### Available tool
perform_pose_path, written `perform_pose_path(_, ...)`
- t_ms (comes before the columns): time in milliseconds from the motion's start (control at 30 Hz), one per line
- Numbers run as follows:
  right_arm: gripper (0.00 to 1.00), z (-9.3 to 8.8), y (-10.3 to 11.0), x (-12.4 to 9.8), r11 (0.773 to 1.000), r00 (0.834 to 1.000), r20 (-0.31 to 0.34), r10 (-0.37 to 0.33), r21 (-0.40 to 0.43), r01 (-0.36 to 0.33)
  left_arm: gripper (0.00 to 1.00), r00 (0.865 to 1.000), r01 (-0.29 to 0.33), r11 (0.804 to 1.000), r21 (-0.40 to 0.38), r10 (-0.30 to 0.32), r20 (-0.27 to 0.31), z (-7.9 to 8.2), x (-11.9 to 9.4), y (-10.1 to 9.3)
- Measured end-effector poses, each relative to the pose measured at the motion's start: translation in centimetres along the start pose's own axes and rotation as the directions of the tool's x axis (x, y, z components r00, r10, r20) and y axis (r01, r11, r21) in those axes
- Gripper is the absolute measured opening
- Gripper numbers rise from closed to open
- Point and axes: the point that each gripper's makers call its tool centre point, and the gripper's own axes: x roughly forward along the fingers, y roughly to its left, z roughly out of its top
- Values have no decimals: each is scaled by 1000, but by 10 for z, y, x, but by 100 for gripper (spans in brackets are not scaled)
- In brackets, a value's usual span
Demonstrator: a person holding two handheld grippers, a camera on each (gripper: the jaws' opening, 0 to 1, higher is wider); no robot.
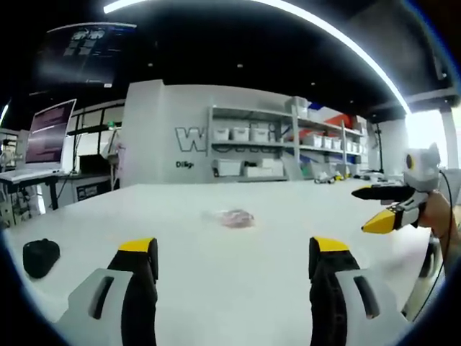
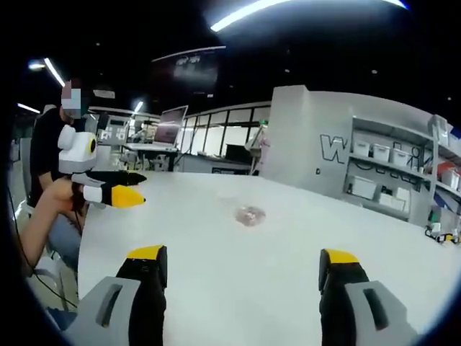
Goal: Open the resealable bag by pulling the two sides of the seal apart until the entire bag opening is separated and visibly accessible.
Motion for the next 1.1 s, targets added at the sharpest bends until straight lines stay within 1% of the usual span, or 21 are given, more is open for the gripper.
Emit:
perform_pose_path(233,85,10,-1,11,1000,999,19,26,4,-26,85,1000,2,1000,-5,-2,2,1,2,2)
perform_pose_path(300,85,12,0,15,999,999,16,34,-2,-34,85,1000,6,1000,-5,-6,0,0,3,1)
perform_pose_path(433,80,16,-1,20,999,999,10,44,-25,-44,85,1000,10,1000,-2,-10,-9,-4,6,0)
perform_pose_path(533,80,21,-2,23,998,998,19,54,-24,-53,85,1000,15,1000,-3,-15,-11,-5,7,-1)
perform_pose_path(633,80,22,-1,25,998,998,18,55,-31,-54,84,1000,18,1000,-5,-18,-13,-5,8,-1)
perform_pose_path(800,80,22,1,29,998,998,17,66,-26,-65,84,1000,10,1000,-4,-10,0,-1,9,2)
perform_pose_path(1000,76,20,2,40,995,995,1,96,-30,-96,82,999,29,1000,-4,-29,-25,-8,13,2)
perform_pose_path(1100,76,21,0,44,995,995,5,101,-18,-101,82,999,39,999,-4,-39,-22,-7,15,0)
